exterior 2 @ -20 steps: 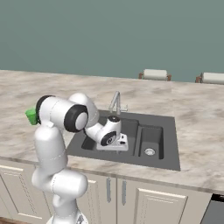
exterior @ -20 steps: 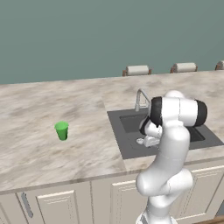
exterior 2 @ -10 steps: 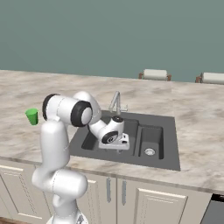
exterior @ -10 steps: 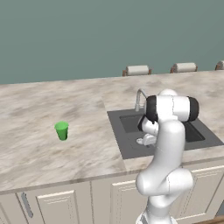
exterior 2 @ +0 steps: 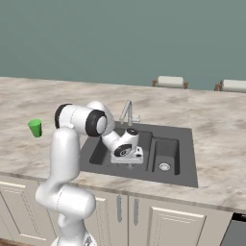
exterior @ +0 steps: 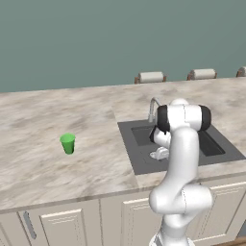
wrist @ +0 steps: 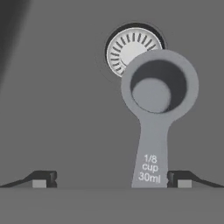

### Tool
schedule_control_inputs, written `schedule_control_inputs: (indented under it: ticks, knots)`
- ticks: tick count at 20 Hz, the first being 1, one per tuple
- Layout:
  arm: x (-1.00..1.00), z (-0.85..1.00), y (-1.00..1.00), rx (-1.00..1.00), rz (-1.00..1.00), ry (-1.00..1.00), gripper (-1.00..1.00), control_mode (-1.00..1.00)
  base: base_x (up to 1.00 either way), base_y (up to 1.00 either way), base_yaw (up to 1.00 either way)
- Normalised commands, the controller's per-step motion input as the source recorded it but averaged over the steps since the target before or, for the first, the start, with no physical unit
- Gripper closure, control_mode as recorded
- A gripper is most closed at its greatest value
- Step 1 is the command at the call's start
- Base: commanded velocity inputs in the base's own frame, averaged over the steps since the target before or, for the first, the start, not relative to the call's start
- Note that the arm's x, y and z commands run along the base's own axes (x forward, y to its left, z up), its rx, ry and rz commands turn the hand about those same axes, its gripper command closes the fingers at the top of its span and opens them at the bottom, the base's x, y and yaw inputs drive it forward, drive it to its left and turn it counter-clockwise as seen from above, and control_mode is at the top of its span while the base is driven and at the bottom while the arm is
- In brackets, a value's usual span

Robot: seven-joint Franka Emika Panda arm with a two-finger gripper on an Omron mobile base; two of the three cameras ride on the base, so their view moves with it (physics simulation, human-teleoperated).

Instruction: Move any existing items from the left basin to the right basin for drying. Then move the cup from the counter to the left basin of the sink for washing.

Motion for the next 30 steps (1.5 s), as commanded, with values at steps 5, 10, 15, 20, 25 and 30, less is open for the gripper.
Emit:
schedule_control_inputs:
  ticks: [5,10,15,20,25,30]
  knots:
    - [0.19,-0.05,-0.05,0.01,0.04,0.00,-1.00,-1.00,0.00,0.00,0.00]
    - [0.10,-0.07,-0.13,0.01,0.02,0.00,-1.00,-1.00,0.00,0.00,0.00]
    - [0.08,-0.21,-0.06,0.00,0.01,0.00,-1.00,-1.00,0.00,0.00,0.00]
    - [0.16,-0.15,-0.01,0.01,0.00,0.00,-1.00,-1.00,0.00,0.00,0.00]
    - [0.20,-0.12,-0.01,0.02,0.00,0.00,-1.00,-1.00,0.00,0.00,0.00]
    - [0.14,-0.20,0.00,0.01,0.00,0.00,1.00,-1.00,0.00,0.00,0.00]
